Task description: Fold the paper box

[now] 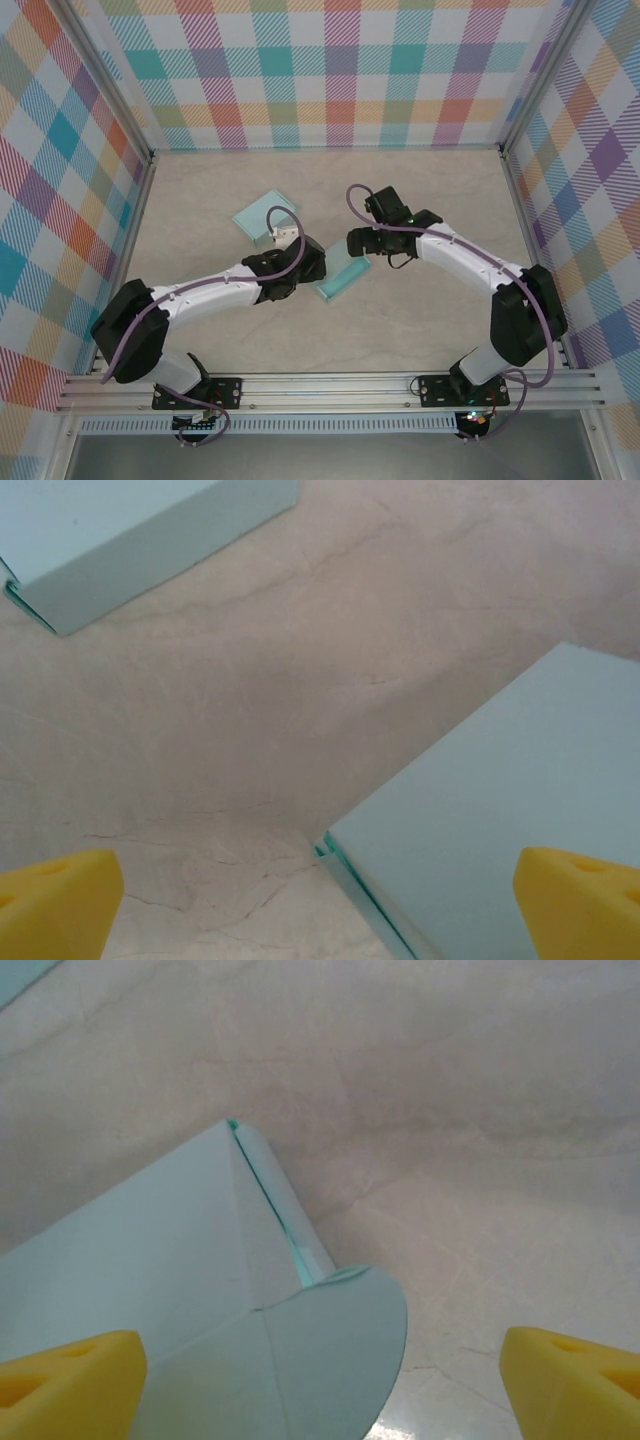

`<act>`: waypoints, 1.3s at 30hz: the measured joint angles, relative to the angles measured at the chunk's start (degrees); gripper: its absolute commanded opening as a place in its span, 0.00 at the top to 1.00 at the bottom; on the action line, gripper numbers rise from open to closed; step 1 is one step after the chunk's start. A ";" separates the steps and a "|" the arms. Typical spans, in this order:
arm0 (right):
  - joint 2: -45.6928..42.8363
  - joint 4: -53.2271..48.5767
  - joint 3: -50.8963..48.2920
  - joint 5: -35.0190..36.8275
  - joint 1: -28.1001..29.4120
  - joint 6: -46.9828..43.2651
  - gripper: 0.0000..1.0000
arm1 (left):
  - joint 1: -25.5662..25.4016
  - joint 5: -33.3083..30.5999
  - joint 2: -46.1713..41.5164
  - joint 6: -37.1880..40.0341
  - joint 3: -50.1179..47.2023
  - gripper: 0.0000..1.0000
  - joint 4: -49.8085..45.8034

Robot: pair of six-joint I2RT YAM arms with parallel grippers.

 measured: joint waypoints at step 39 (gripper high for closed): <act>-6.23 6.64 -10.67 -7.54 -4.28 7.61 0.06 | 1.64 3.74 -3.89 -0.76 -2.99 0.15 3.13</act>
